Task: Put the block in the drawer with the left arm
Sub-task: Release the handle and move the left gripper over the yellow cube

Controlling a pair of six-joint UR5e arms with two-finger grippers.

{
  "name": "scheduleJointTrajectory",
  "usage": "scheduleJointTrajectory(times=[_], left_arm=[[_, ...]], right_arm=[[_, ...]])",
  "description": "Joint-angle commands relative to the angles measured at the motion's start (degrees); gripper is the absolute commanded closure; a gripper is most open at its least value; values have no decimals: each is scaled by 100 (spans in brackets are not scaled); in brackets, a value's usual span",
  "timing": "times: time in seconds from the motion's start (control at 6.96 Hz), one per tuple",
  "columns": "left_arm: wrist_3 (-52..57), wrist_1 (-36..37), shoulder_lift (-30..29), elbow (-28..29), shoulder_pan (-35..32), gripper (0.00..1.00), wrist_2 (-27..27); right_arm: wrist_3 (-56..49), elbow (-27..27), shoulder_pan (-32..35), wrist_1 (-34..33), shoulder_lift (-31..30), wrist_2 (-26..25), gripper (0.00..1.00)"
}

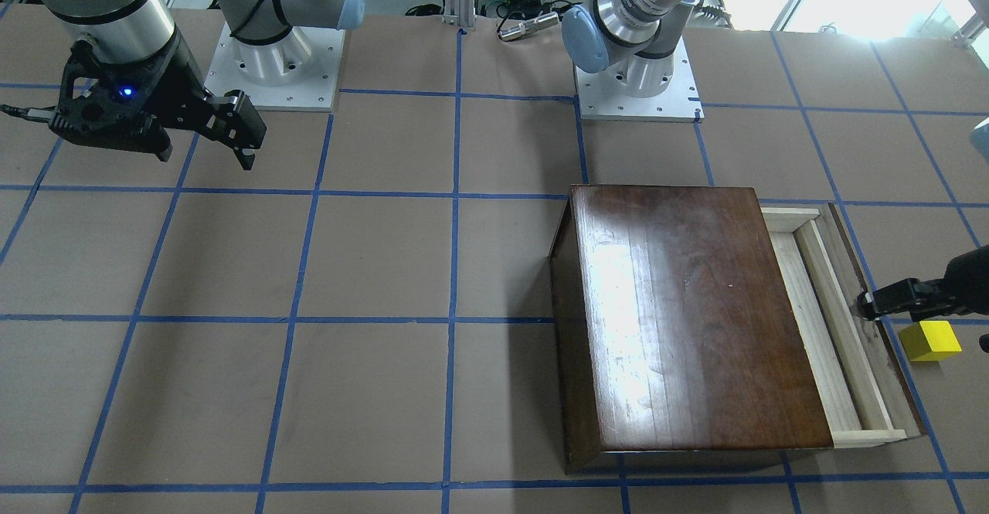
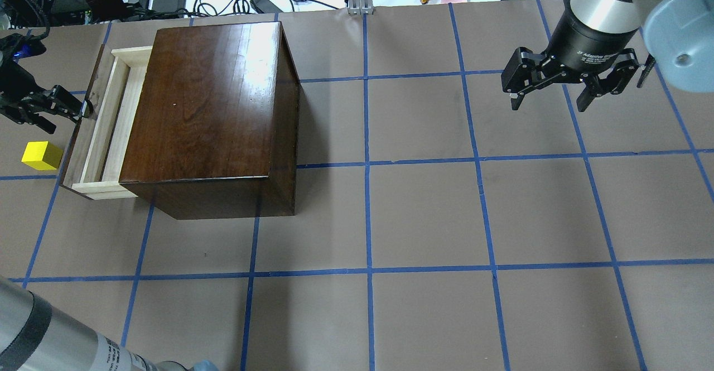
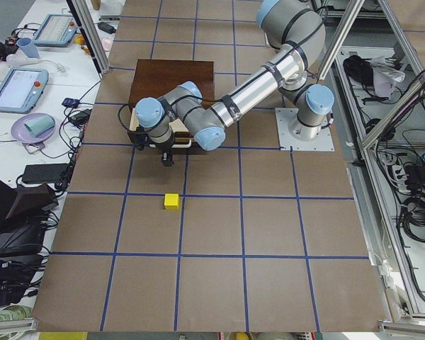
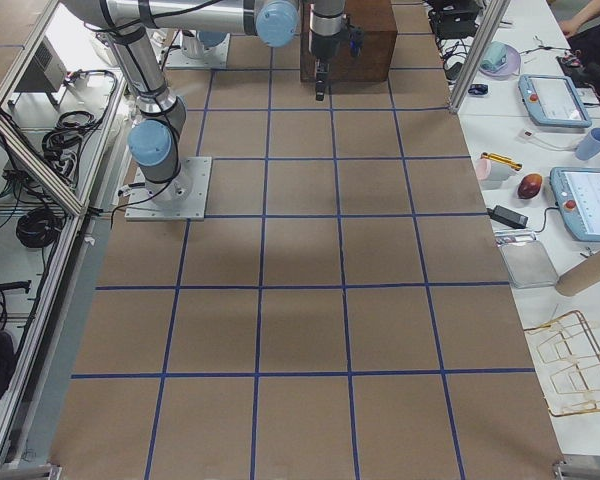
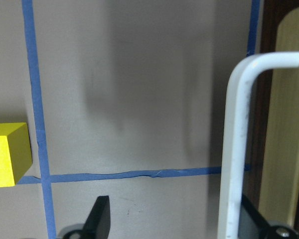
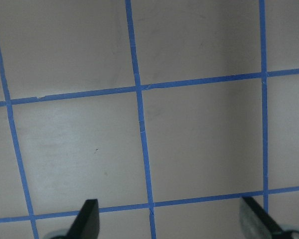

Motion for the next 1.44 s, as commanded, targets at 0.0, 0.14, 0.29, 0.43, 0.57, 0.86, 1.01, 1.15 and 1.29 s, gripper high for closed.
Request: scheduleJointTrajectory(times=[0.0,0.14,0.29,0.43,0.57,0.86,1.01,1.15,1.29], left_arm=[[-70,-68,7,115,7,13,-6],[-61,-129,34,211,7,11,12],[-52,-156,8,360,16,5,12],[-52,-261,-80,597,24,4,21],[-35,-270,-159,703,42,0,177],[18,-192,-361,748,138,0,459],[79,-87,-501,757,243,0,478],[262,114,-615,757,279,0,487],[464,334,-738,740,401,0,504]], right_arm=[[0,0,0,0,0,-9,0],[0,0,0,0,0,0,0],[0,0,0,0,0,0,0],[0,0,0,0,0,0,0],[0,0,0,0,0,0,0],[0,0,0,0,0,0,0],[0,0,0,0,0,0,0],[0,0,0,0,0,-9,0],[0,0,0,0,0,0,0]])
